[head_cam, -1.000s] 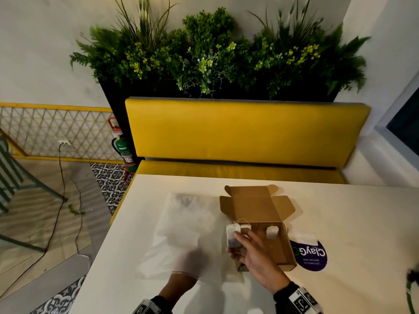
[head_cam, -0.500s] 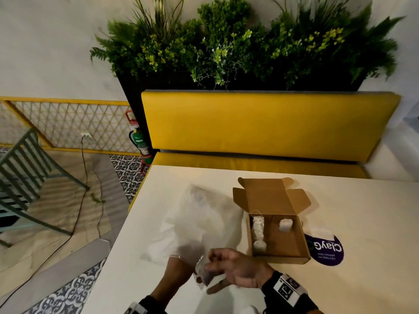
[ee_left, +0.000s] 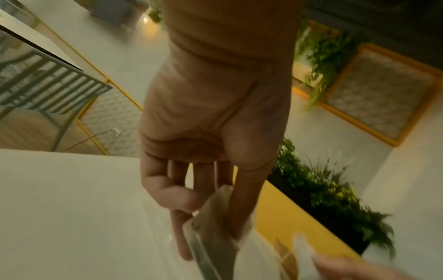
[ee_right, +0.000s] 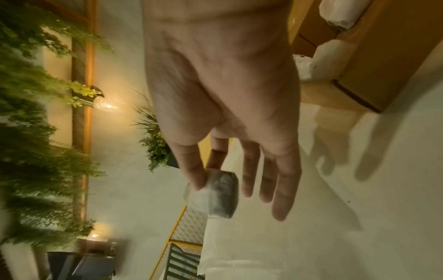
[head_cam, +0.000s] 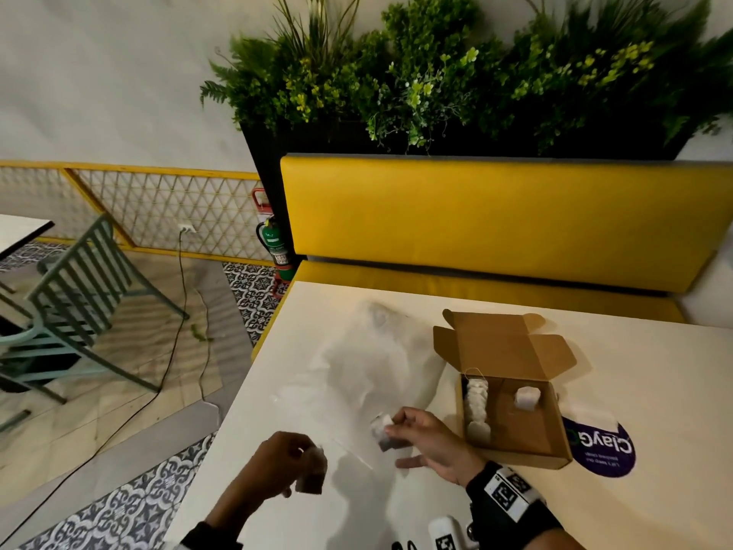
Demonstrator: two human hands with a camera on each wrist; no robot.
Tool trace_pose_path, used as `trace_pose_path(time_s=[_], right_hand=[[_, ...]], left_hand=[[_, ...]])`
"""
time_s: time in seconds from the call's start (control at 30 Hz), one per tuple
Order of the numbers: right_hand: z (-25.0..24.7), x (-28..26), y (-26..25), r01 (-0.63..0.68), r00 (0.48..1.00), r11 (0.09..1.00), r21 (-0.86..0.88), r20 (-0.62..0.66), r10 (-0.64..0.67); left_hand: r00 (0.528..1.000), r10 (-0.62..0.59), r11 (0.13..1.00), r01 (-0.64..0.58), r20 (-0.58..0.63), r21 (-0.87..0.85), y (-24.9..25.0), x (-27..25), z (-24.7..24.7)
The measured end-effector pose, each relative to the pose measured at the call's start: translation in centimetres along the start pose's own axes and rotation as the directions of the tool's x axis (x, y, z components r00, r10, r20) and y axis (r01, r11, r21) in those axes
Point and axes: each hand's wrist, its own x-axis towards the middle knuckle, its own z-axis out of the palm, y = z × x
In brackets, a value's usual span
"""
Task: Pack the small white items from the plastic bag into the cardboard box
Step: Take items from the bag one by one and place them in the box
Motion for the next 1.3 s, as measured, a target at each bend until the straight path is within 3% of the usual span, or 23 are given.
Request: trace_pose_path(time_s=[0.1, 0.2, 0.3, 0.4, 0.63, 0.8, 0.93, 1.03, 1.17, 1.3], right_hand=[[-0.5, -0.7, 0.1, 0.058, 0.994, 0.996, -0.071, -0.085, -0.064], [-1.7, -2.3, -0.4, 0.141, 0.982, 0.986, -0.088, -0.117, -0.151], [-3.6, -4.7, -1.0, 0.207, 0.968, 0.977, -0.052, -0.132, -0.212], [-6.1, -7.5, -0.9, 0.239, 0.934, 0.971, -0.015, -0.271, -0.234], [-12.6, -14.0, 2.0, 0.326, 0.806, 0.945, -0.025, -0.514, -0.292], [-15.3, -16.9, 4.1, 0.347, 0.758, 0.938, 0.0, -0.589, -0.281], [-16.8, -18.0, 4.8, 0.367, 0.752, 0.929, 0.041, -0.601, -0.271], [-17.7, -18.2, 4.9, 0.374, 0.747, 0.925, 0.072, -0.614, -0.255], [-18.9, -18.2, 4.9, 0.368, 0.759, 0.926, 0.084, -0.602, -0.247], [-20.2, -17.3, 5.2, 0.343, 0.764, 0.938, 0.052, -0.597, -0.246]], left_hand=[[0.983, 0.142, 0.973, -0.116, 0.119, -0.201, 1.6, -1.3, -1.3], [0.955, 0.266, 0.908, -0.202, 0.133, -0.367, 4.2, -1.7, -1.2], [0.936, 0.328, 0.857, -0.239, 0.126, -0.456, 6.9, -1.2, -0.4], [0.907, 0.385, 0.838, -0.266, 0.17, -0.476, 9.8, -0.2, 0.8], [0.882, 0.391, 0.826, -0.211, 0.262, -0.523, 17.2, 3.1, 5.0], [0.908, 0.349, 0.778, -0.144, 0.23, -0.611, 22.8, 5.8, 9.9], [0.891, 0.402, 0.828, -0.255, 0.212, -0.5, 25.2, 8.5, 14.6], [0.904, 0.39, 0.883, -0.312, 0.178, -0.35, 25.3, 11.3, 17.7], [0.937, 0.295, 0.955, -0.285, 0.185, -0.083, 24.8, 14.5, 20.6], [0.944, 0.258, 0.961, -0.273, 0.208, 0.045, 24.6, 15.8, 22.2]])
